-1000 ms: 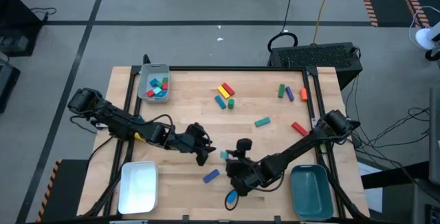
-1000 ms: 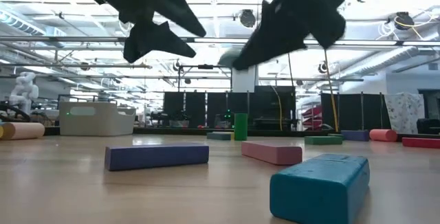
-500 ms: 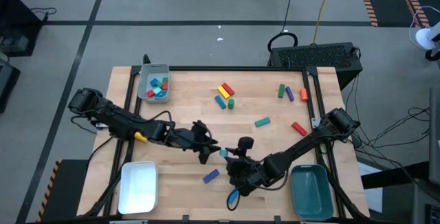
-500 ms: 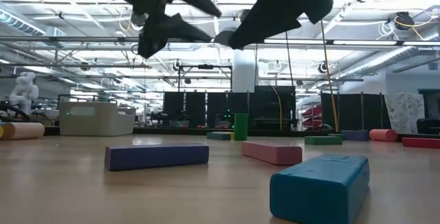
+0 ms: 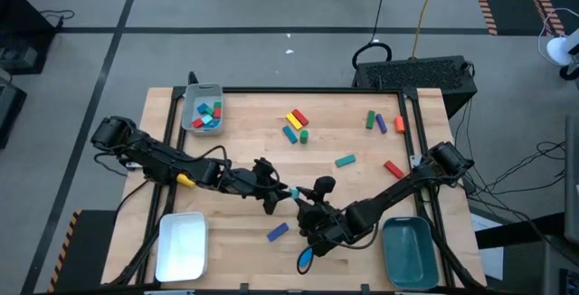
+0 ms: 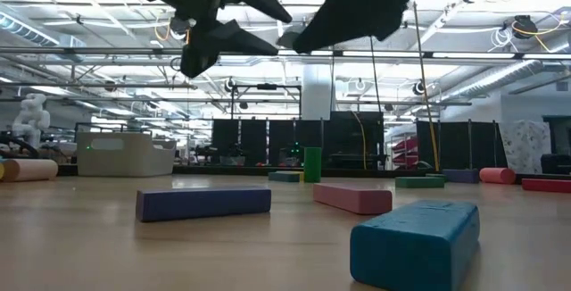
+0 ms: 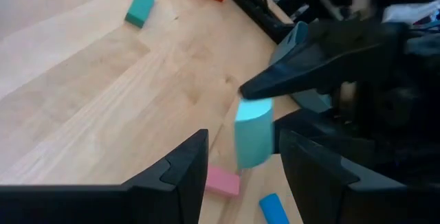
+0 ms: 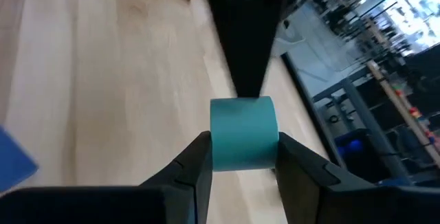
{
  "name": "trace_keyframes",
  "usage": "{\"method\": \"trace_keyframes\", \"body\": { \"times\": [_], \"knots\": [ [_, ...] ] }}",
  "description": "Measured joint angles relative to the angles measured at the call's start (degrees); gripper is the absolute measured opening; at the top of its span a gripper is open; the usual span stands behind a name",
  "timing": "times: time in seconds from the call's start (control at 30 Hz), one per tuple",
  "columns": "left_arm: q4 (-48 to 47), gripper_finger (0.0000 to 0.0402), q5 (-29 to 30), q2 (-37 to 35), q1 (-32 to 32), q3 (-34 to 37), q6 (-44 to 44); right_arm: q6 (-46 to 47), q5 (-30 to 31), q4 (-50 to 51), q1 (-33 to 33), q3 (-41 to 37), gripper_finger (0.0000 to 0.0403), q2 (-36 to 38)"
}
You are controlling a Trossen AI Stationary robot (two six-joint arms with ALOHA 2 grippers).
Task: Sort blocks by size
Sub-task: Put the light blue half-circle block into the gray bin
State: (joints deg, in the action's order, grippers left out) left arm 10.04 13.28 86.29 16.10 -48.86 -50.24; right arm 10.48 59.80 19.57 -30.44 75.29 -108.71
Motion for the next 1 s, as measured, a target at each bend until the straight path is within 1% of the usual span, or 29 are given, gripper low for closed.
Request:
{"method": "trace_keyframes", "body": {
  "times": [0.23, 0.4, 0.53, 0.6, 0.67, 0.83, 0.87, 1.0],
  "knots": [
    [5.64, 0.0182, -2.76, 3.48, 0.0, -0.02, 0.99, -5.44, 0.14, -5.12, 0.09, 0.0, 0.0114, 0.0],
    [8.27, 0.0201, -2.92, 4.49, -0.11, -0.03, 1.19, -5.61, 0.04, -5.14, 0.11, 0.04, 0.0114, 0.0],
    [9.01, 0.0199, -3.94, 4.47, -0.26, -0.04, 1.33, -5.61, 0.06, -5.04, 0.1, 0.04, 0.0114, 0.0],
    [8.94, 0.0189, -4.34, 4.48, -0.26, -0.03, 1.34, -5.61, 0.04, -5.0, 0.09, 0.04, 0.0114, 0.0],
    [8.98, 0.0169, -4.47, 4.47, -0.26, -0.04, 1.44, -5.61, 0.04, -5.0, 0.07, 0.04, 0.0114, 0.0],
    [9.07, 0.0088, -4.48, 4.47, -0.27, -0.02, 1.1, -5.43, 0.22, -4.76, 0.04, 0.04, 0.0114, 0.0],
    [9.11, 0.0078, -4.45, 4.47, -0.29, -0.02, 1.03, -5.49, 0.53, -4.67, 0.01, 0.04, 0.0114, 0.0],
    [9.18, 0.0077, -4.26, 4.47, -0.31, -0.02, 2.08, -5.48, 0.49, -4.36, -0.02, 0.04, 0.0116, 0.0]
  ]
}}
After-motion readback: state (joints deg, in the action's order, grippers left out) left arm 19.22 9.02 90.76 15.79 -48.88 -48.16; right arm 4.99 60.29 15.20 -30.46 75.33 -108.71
